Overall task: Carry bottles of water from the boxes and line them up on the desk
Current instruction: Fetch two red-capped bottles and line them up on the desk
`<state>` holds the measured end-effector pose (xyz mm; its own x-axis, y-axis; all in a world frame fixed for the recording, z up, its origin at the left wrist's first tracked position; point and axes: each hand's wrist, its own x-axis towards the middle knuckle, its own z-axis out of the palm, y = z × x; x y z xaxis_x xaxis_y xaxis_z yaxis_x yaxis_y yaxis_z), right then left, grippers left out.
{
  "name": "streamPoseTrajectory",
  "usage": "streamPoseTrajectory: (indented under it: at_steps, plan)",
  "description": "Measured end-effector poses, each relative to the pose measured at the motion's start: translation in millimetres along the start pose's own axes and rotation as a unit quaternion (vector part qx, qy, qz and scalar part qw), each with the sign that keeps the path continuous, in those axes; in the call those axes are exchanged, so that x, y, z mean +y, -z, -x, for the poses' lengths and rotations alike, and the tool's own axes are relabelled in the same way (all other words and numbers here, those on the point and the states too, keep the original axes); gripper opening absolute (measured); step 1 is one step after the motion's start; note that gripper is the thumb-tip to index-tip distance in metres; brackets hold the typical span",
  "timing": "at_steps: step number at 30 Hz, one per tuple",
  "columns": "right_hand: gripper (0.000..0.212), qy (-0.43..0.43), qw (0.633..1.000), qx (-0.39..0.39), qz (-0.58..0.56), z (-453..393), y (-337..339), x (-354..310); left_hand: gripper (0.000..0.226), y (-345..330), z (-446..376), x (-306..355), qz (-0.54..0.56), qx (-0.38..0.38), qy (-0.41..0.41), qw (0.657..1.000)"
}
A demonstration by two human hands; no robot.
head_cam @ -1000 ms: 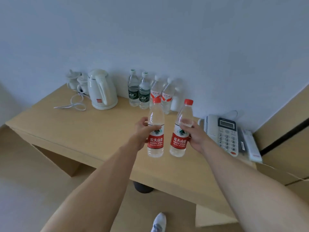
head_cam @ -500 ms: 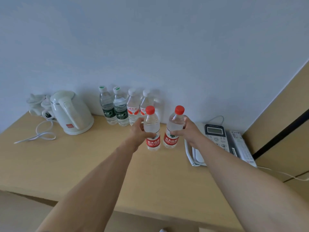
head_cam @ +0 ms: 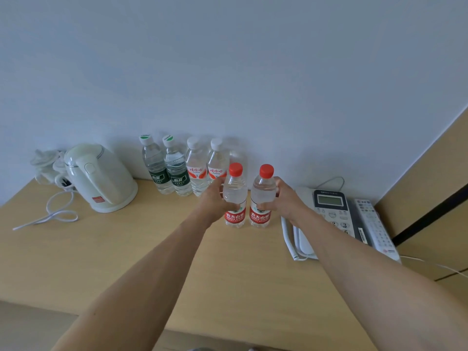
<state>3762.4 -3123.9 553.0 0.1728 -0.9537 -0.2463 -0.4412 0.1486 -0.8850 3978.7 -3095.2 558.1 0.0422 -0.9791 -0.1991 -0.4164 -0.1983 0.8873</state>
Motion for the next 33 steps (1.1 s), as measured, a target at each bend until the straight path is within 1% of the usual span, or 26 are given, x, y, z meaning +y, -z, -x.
streamPoseTrajectory:
  at_steps: [3,5,7,9,11,14,16,20,22,26,33]
  plan:
    - [0.071,0.006,1.0,0.002,0.015,2.5,1.1,1.3,0.092,3.7,3.8,0.1,-0.054,-0.013,-0.027,0.998]
    - [0.067,0.015,0.999,0.006,0.03,4.7,1.0,0.0,0.084,9.7,6.4,5.6,-0.099,-0.016,-0.045,0.994]
    - [0.064,0.027,0.999,0.009,0.025,7.3,1.0,-5.4,0.075,19.1,8.5,18.5,-0.152,-0.001,-0.08,0.985]
    - [0.064,0.045,0.999,0.017,0.019,9.4,5.4,-15.4,0.072,31.4,9.4,38.7,-0.201,0.02,-0.13,0.971]
    - [0.06,0.074,0.996,0.035,0.045,10.9,14.4,-28.0,0.065,43.5,9.3,61.6,-0.236,0.017,-0.175,0.956]
    - [0.044,0.098,0.99,0.048,0.093,12.4,28.3,-47.5,0.042,53.2,5.8,89.8,-0.293,-0.005,-0.2,0.935]
    - [0.038,0.097,0.986,0.057,0.119,13.5,33.4,-56.1,0.036,53.6,3.1,101.0,-0.344,-0.02,-0.208,0.915]
    - [0.036,0.095,0.978,0.074,0.168,17.7,32.8,-62.2,0.039,52.1,-3.4,111.3,-0.413,-0.051,-0.22,0.883]
    - [0.036,0.096,0.977,0.081,0.174,20.2,30.5,-63.4,0.039,52.7,-7.1,113.9,-0.433,-0.061,-0.226,0.87]
    - [0.035,0.099,0.975,0.094,0.175,23.3,27.1,-63.8,0.038,51.4,-15.8,115.9,-0.45,-0.072,-0.246,0.856]
    - [0.036,0.083,0.978,0.11,0.158,24.3,22.3,-63.4,0.04,45.5,-46.0,128.0,-0.48,-0.055,-0.254,0.838]
